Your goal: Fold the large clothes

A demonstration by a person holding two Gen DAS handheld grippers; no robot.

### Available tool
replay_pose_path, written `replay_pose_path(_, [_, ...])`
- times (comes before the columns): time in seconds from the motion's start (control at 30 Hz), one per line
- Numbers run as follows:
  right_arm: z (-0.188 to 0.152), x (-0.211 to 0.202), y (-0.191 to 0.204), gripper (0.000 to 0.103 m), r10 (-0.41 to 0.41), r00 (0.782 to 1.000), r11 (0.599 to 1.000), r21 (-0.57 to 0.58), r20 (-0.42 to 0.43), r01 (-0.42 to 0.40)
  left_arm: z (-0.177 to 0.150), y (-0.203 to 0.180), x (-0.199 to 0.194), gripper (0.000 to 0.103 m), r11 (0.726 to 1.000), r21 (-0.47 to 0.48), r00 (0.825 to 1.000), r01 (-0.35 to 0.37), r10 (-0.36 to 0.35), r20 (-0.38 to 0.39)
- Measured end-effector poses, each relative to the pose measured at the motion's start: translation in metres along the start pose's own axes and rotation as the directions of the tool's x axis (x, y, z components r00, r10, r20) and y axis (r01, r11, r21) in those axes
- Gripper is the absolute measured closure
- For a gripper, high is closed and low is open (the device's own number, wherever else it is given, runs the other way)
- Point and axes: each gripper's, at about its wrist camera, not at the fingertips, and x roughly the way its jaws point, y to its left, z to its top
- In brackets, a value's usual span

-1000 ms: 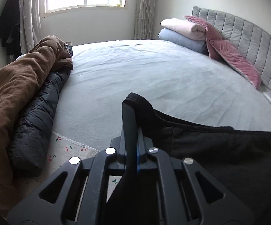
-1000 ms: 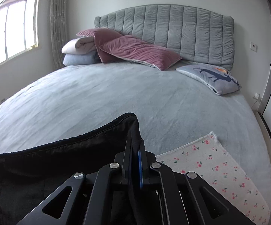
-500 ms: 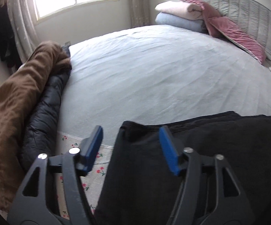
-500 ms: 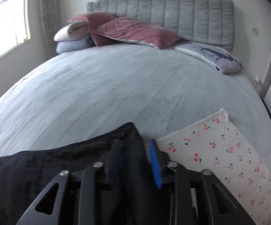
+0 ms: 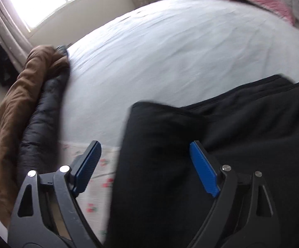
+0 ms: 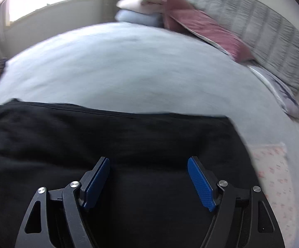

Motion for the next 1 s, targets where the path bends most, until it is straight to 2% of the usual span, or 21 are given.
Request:
replay_pose_path(0.03, [-0.003, 0.003, -0.044, 0.024, 0.024, 0.999, 0.986, 0.165, -0.034, -0.018, -0.004, 0.020, 0.004, 0.012, 0.999, -0.041, 0.999, -0.019, 0.017, -0.026])
replay_pose_path(0.07, [-0.007, 0.001, -0.072, 0.024, -0.029, 0.997, 0.963, 0.266, -0.066, 0.046, -0.007, 0.040, 0.005, 0.012, 0.995, -0.092, 0.998, -0.036, 0.032, -0.046])
replay_pose_path(0.1, [-0.012, -0.005, -0.089, 0.024, -0.092, 0.993, 0.946, 0.303, -0.076, 0.111, -0.011, 0.056, 0.002, 0.013, 0.992, -0.113, 0.998, -0.053, 0.047, -0.052])
replay_pose_path(0.17, [-0.016, -0.027, -0.093, 0.024, -0.075, 0.996, 0.954, 0.290, -0.038, 0.083, -0.015, 0.067, -0.013, 0.014, 0.991, -0.109, 0.997, -0.074, 0.071, -0.031])
replay_pose_path(0.27, [-0.023, -0.079, -0.043, 0.023, -0.086, 0.993, 0.992, 0.102, 0.080, 0.077, -0.019, 0.057, -0.058, 0.014, 0.993, -0.112, 0.998, 0.033, -0.027, 0.057])
replay_pose_path(0.3, [-0.025, -0.095, -0.021, 0.023, -0.059, 0.992, 0.997, 0.048, 0.111, 0.054, -0.019, 0.047, -0.073, 0.014, 0.991, -0.108, 0.995, 0.077, -0.069, 0.078])
replay_pose_path(0.37, [-0.042, -0.131, 0.030, 0.023, 0.077, 0.987, 0.996, -0.052, 0.144, -0.070, -0.029, 0.018, -0.106, 0.014, 0.971, -0.104, 0.971, 0.213, -0.200, 0.129])
replay_pose_path(0.43, [-0.059, -0.153, 0.078, 0.022, 0.188, 0.972, 0.976, -0.139, 0.138, -0.169, -0.042, -0.017, -0.130, 0.013, 0.939, -0.090, 0.938, 0.332, -0.318, 0.136])
replay_pose_path(0.5, [-0.086, -0.168, 0.115, 0.022, 0.251, 0.958, 0.953, -0.209, 0.138, -0.220, -0.064, -0.044, -0.145, 0.013, 0.915, -0.069, 0.912, 0.397, -0.384, 0.146])
replay_pose_path(0.57, [-0.113, -0.167, 0.130, 0.022, 0.244, 0.962, 0.947, -0.242, 0.121, -0.210, -0.086, -0.052, -0.142, 0.013, 0.919, -0.049, 0.914, 0.390, -0.380, 0.142])
replay_pose_path(0.63, [-0.133, -0.151, 0.112, 0.022, 0.205, 0.976, 0.956, -0.230, 0.071, -0.184, -0.106, -0.036, -0.120, 0.013, 0.922, -0.075, 0.923, 0.381, -0.374, 0.089])
replay_pose_path(0.67, [-0.144, -0.143, 0.093, 0.022, 0.148, 0.987, 0.968, -0.212, 0.058, -0.133, -0.116, -0.022, -0.107, 0.013, 0.923, -0.104, 0.928, 0.371, -0.366, 0.065])
replay_pose_path(0.7, [-0.153, -0.135, 0.070, 0.022, 0.100, 0.994, 0.979, -0.184, 0.051, -0.089, -0.125, -0.005, -0.096, 0.013, 0.921, -0.126, 0.929, 0.370, -0.364, 0.068])
replay_pose_path(0.73, [-0.164, -0.131, 0.036, 0.022, 0.076, 0.996, 0.989, -0.127, 0.055, -0.069, -0.133, 0.013, -0.092, 0.013, 0.910, -0.148, 0.922, 0.386, -0.377, 0.086])
replay_pose_path(0.77, [-0.174, -0.131, 0.002, 0.024, 0.121, 0.990, 0.991, -0.074, 0.078, -0.115, -0.138, 0.025, -0.092, 0.013, 0.914, -0.145, 0.925, 0.378, -0.367, 0.098])
replay_pose_path(0.8, [-0.180, -0.134, -0.024, 0.024, 0.111, 0.991, 0.994, -0.032, 0.080, -0.109, -0.140, 0.033, -0.093, 0.013, 0.935, -0.127, 0.943, 0.332, -0.323, 0.086])
replay_pose_path(0.83, [-0.183, -0.137, -0.048, 0.024, 0.044, 0.996, 0.999, 0.009, 0.074, -0.045, -0.141, 0.036, -0.096, 0.013, 0.953, -0.116, 0.960, 0.278, -0.271, 0.075])
replay_pose_path(0.87, [-0.186, -0.140, -0.069, 0.013, 0.022, 0.998, 0.997, 0.075, 0.055, -0.026, -0.141, 0.042, -0.096, 0.013, 0.962, -0.118, 0.969, 0.245, -0.240, 0.058])
replay_pose_path(0.9, [-0.190, -0.145, -0.088, 0.012, 0.077, 0.996, 0.985, 0.153, 0.048, -0.083, -0.140, 0.047, -0.096, 0.013, 0.962, -0.130, 0.971, 0.239, -0.236, 0.042])
replay_pose_path(0.93, [-0.192, -0.151, -0.098, 0.013, 0.101, 0.994, 0.975, 0.197, 0.038, -0.106, -0.142, 0.053, -0.099, 0.013, 0.960, -0.149, 0.972, 0.236, -0.234, 0.031])
replay_pose_path(1.0, [-0.195, -0.172, -0.093, 0.013, 0.063, 0.997, 0.984, 0.164, 0.052, -0.071, -0.148, 0.061, -0.113, 0.013, 0.958, -0.169, 0.973, 0.230, -0.230, 0.018])
